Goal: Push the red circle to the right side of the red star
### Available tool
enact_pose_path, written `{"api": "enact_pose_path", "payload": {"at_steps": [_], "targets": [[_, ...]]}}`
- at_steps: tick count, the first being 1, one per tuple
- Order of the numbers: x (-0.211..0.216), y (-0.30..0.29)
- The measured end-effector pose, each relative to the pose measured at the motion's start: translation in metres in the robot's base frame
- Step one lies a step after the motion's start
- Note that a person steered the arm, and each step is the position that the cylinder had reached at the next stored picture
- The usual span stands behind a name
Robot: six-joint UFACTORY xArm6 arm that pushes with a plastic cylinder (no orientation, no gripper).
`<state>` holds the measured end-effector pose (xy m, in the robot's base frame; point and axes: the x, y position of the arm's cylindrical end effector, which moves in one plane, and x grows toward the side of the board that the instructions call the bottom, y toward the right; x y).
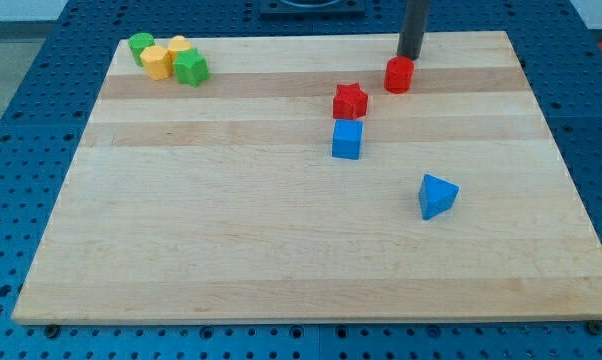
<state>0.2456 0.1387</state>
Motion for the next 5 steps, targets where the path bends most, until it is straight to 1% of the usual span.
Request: {"api": "enact_pose_path", "payload": {"at_steps": [5], "targets": [[0.063, -0.012]]}}
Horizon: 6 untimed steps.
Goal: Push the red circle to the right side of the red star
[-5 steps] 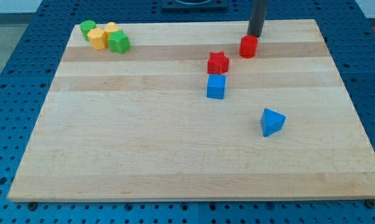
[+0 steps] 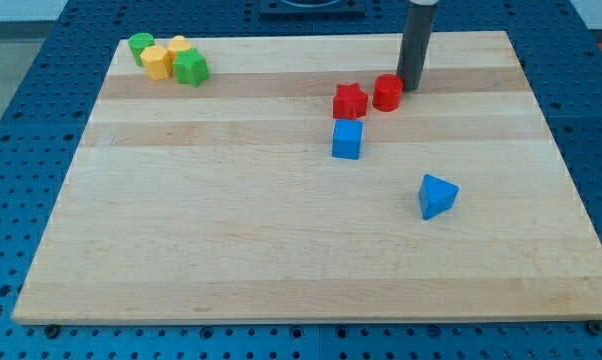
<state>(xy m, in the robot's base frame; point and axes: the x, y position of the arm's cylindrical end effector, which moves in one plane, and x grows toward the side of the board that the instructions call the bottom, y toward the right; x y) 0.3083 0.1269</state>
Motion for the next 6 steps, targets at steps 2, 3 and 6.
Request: {"api": "enact_pose_path", "payload": {"at_steps": [2, 3, 6], "targets": [[0.008, -0.010], [0.012, -0.013], [0.037, -0.018]]}}
